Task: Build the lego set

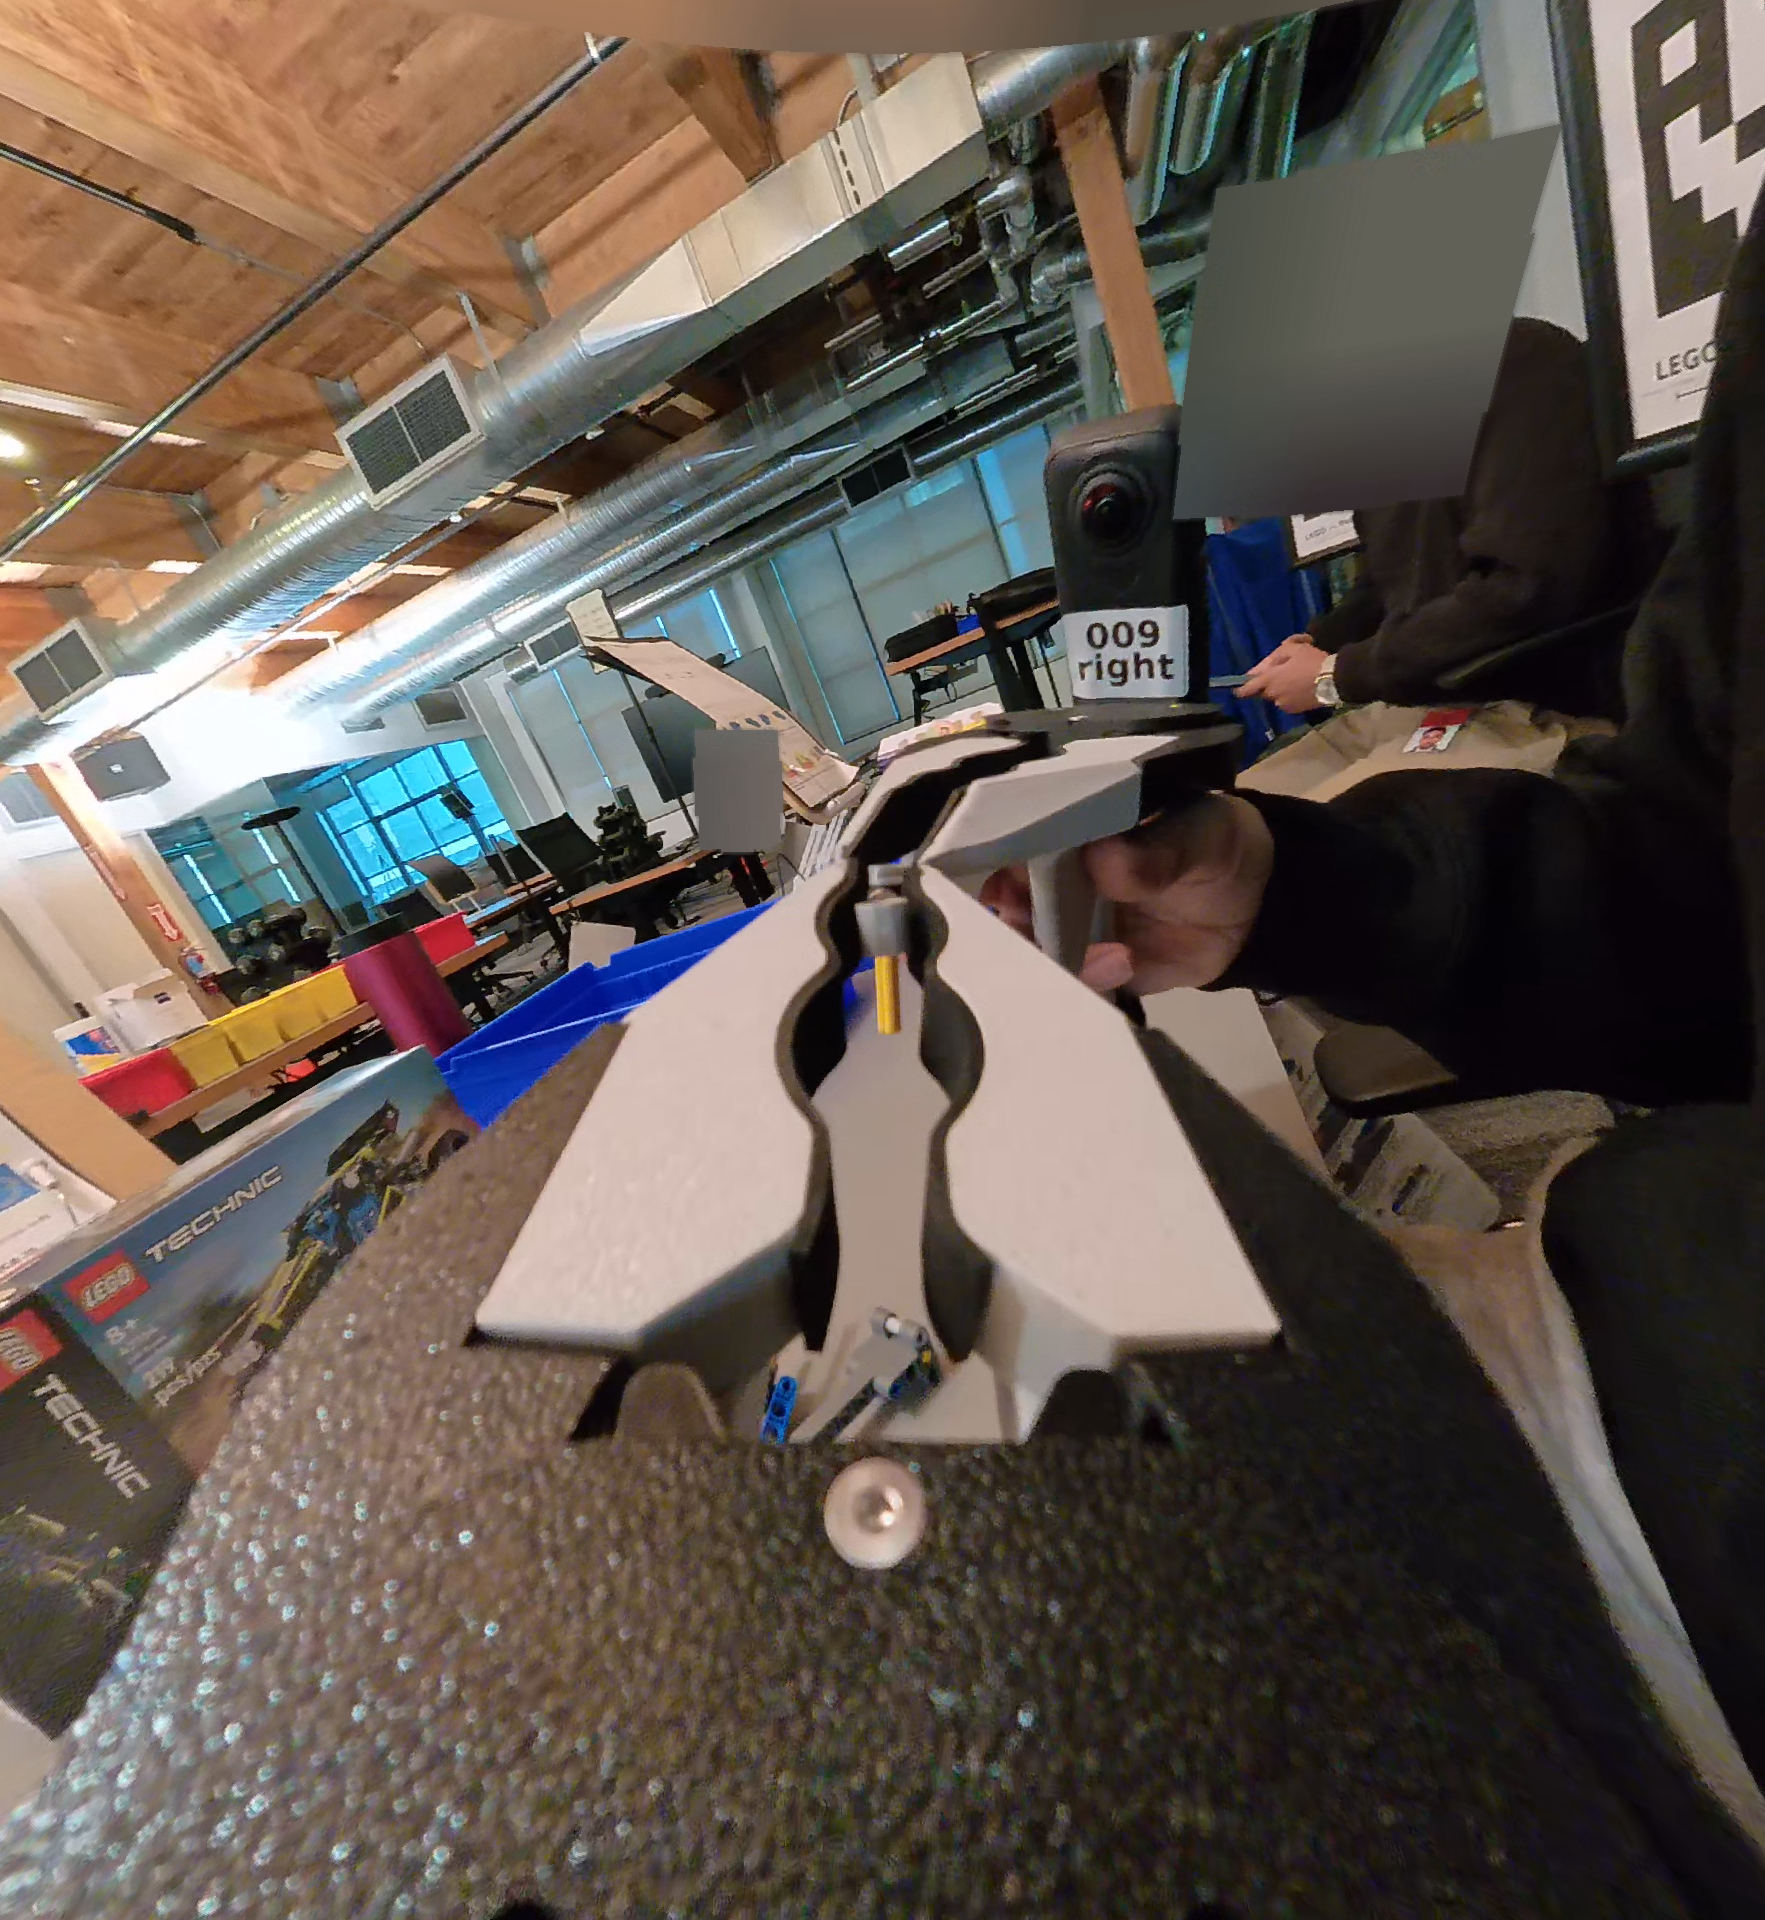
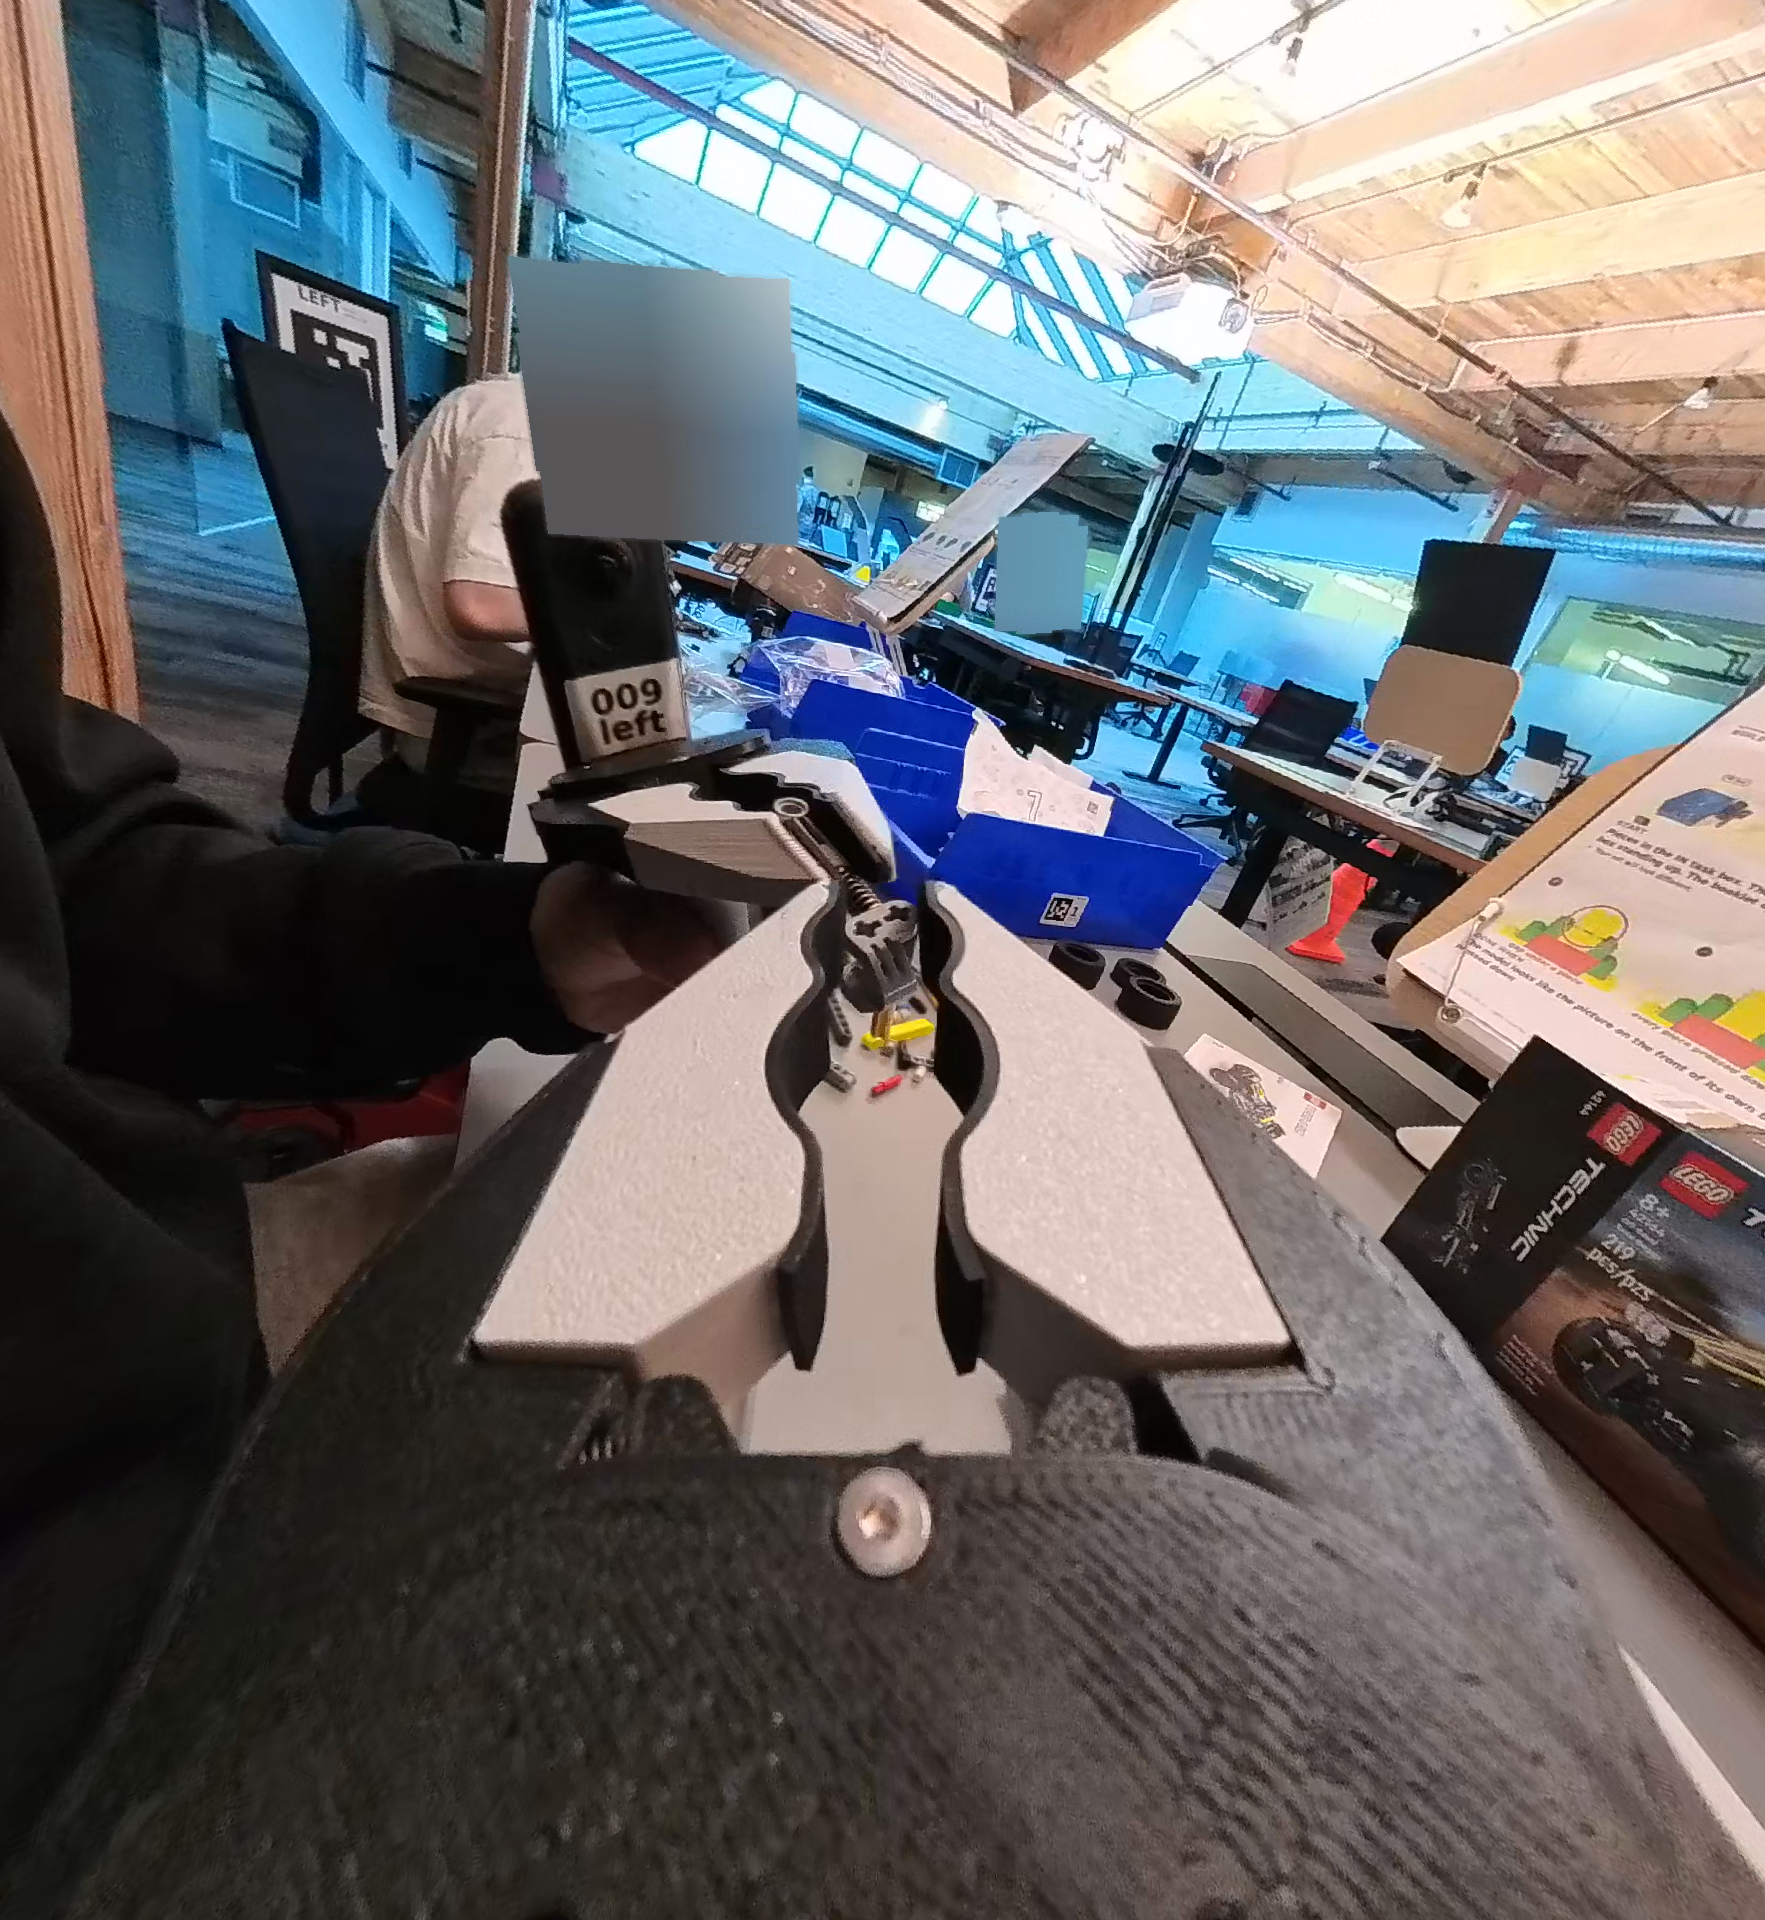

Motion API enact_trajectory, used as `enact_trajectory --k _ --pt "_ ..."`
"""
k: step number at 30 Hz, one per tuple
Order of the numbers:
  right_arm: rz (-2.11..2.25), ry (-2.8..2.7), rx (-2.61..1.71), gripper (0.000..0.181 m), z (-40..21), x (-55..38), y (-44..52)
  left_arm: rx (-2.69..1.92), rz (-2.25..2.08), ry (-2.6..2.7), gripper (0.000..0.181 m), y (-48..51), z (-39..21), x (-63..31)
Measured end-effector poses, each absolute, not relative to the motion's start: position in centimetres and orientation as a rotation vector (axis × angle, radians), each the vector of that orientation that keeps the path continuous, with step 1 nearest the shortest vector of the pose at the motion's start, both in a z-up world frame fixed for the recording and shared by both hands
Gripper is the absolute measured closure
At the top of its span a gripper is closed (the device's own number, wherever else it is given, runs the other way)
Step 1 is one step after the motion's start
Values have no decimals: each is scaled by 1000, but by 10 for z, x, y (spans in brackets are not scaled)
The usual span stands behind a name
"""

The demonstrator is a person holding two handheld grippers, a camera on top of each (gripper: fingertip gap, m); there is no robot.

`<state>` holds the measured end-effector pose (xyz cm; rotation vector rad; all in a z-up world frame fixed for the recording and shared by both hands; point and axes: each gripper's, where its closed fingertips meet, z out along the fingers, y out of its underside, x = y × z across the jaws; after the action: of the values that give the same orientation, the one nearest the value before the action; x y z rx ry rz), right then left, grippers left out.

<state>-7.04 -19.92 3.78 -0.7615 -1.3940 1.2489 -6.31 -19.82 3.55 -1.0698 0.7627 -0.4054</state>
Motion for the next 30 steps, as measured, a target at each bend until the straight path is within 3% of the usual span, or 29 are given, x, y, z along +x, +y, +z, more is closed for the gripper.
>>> enact_trajectory --k 4,7,10,13,16,20,25,28,30 --pt "1256 -1387 -763 170 38 -70 -199 -1063 -418 765 176 -199 36 -62" --pt "1279 -1361 -773 152 41 -69 -197 -1054 -411 768 176 -200 37 -62" --pt "1321 -1365 -770 167 42 -67 -198 -1054 -402 769 176 -200 37 -62" --pt "1326 -1364 -793 152 42 -67 -195 -1054 -396 759 176 -199 37 -63" --pt "1348 -1383 -799 158 38 -65 -196 -1063 -412 740 176 -197 35 -65" --pt "1322 -1411 -841 146 29 -66 -188 -1066 -419 720 176 -195 33 -67" --pt "1393 -1381 -849 168 30 -63 -183 -1063 -457 692 176 -195 35 -71" --pt "1341 -1417 -857 162 23 -68 -185 -1077 -452 698 176 -193 32 -70" --pt "1340 -1420 -851 167 23 -69 -187 -1080 -450 697 176 -193 31 -69"
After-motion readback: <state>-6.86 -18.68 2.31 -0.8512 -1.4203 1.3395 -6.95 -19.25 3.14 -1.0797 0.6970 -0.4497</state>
